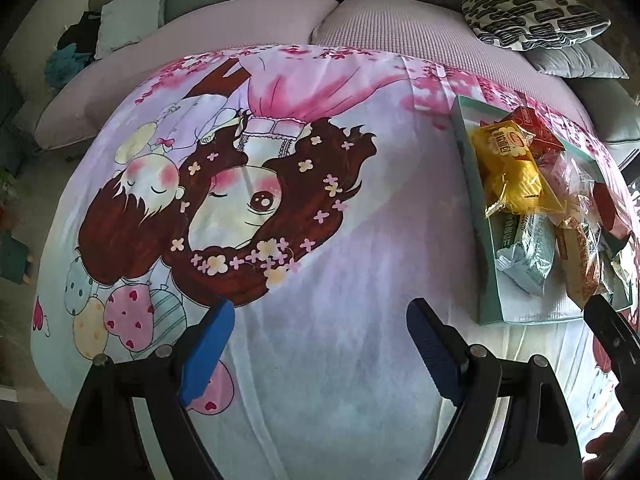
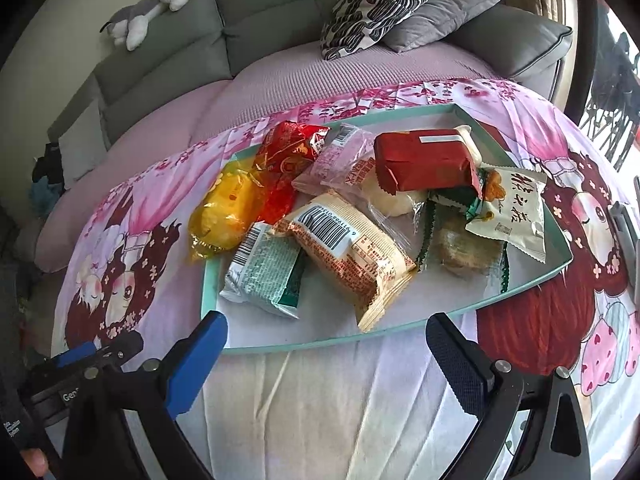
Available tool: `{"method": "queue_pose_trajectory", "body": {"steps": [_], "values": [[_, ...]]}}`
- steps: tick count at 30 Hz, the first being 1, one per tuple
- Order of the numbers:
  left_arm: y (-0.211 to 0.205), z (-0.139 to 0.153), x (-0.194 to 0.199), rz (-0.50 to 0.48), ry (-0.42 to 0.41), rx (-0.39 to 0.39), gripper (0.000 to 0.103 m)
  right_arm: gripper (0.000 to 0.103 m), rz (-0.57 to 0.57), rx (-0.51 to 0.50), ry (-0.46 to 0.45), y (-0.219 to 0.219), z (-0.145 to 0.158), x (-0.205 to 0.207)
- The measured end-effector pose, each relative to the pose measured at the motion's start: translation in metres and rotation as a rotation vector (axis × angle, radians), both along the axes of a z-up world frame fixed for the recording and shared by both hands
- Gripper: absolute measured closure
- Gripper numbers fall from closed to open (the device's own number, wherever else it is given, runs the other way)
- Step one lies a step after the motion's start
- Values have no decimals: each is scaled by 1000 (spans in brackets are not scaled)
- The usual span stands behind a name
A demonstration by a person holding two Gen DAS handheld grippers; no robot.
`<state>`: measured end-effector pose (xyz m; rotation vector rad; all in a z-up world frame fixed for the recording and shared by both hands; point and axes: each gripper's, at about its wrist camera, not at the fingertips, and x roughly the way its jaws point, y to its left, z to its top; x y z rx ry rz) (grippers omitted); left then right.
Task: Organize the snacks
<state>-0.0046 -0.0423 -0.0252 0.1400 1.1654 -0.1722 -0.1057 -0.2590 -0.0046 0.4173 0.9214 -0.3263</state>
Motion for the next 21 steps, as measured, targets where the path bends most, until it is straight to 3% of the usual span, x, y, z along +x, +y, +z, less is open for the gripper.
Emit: {"method": "queue_pose_trajectory", "body": {"steps": [21], "values": [[-1,-4,0,3,28,-13,15,2,13,4,16,2,-3,1]]}}
